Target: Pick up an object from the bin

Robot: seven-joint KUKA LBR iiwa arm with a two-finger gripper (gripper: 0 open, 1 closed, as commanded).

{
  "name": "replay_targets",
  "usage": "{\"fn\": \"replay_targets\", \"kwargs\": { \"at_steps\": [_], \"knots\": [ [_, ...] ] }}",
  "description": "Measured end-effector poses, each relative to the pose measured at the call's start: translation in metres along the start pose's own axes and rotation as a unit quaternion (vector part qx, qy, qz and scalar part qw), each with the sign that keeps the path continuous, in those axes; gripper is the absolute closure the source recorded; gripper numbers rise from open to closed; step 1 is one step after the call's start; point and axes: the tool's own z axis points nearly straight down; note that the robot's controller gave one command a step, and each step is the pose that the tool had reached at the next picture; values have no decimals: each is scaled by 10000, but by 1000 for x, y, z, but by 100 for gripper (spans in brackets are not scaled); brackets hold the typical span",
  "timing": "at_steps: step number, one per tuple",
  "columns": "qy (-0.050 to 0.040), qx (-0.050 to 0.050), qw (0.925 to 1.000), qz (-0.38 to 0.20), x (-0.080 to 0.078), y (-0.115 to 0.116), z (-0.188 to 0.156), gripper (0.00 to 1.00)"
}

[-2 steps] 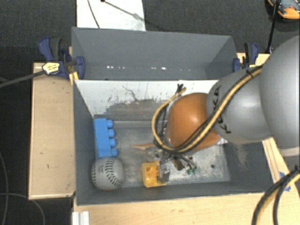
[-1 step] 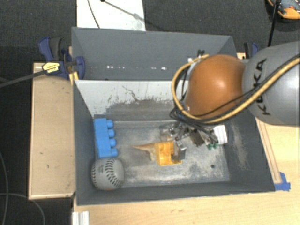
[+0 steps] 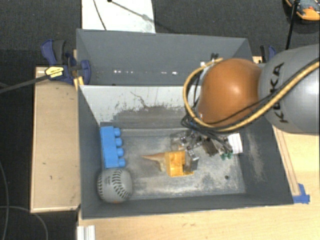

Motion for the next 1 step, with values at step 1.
{"fn": "replay_targets", "kwargs": {
  "at_steps": [1],
  "knots": [
    [36,-7,10000,74,5,0,-39,100]
  ]
}}
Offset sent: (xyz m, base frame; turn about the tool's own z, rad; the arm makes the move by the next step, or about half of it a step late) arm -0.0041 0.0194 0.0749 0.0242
